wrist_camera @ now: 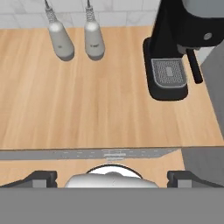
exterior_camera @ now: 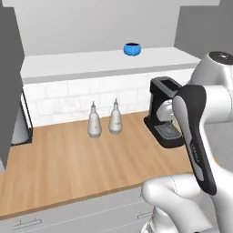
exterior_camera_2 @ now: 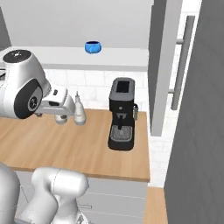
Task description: Gather all objects into one cabinet and sort the glasses and bowls to opposite sides.
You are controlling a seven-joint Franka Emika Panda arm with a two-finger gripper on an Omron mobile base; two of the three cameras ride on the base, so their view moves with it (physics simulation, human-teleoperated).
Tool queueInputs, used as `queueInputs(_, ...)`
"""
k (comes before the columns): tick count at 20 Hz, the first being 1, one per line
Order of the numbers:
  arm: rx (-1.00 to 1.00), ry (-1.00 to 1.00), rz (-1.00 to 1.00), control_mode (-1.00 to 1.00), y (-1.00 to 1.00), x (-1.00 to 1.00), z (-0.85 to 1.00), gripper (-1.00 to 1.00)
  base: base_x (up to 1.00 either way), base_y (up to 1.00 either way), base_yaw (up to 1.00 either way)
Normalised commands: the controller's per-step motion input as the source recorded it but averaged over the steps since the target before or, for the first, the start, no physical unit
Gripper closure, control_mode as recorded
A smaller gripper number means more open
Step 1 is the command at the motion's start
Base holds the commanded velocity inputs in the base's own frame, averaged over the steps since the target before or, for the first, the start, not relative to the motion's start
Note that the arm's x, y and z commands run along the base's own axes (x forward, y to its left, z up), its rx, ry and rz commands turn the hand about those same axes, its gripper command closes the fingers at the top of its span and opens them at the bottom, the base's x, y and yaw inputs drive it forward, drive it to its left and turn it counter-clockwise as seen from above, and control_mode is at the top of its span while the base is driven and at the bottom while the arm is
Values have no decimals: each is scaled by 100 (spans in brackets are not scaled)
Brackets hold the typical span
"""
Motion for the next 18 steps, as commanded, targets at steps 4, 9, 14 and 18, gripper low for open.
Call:
queueInputs(4, 0, 0, 0, 100, 0, 0, 0, -100, 4, -5, 37)
queueInputs(9, 0, 0, 0, 100, 0, 0, 0, -100, 28, 0, 13)
queueInputs(14, 0, 0, 0, 100, 0, 0, 0, -100, 51, 0, 0)
queueInputs(18, 0, 0, 0, 100, 0, 0, 0, -100, 56, 0, -2)
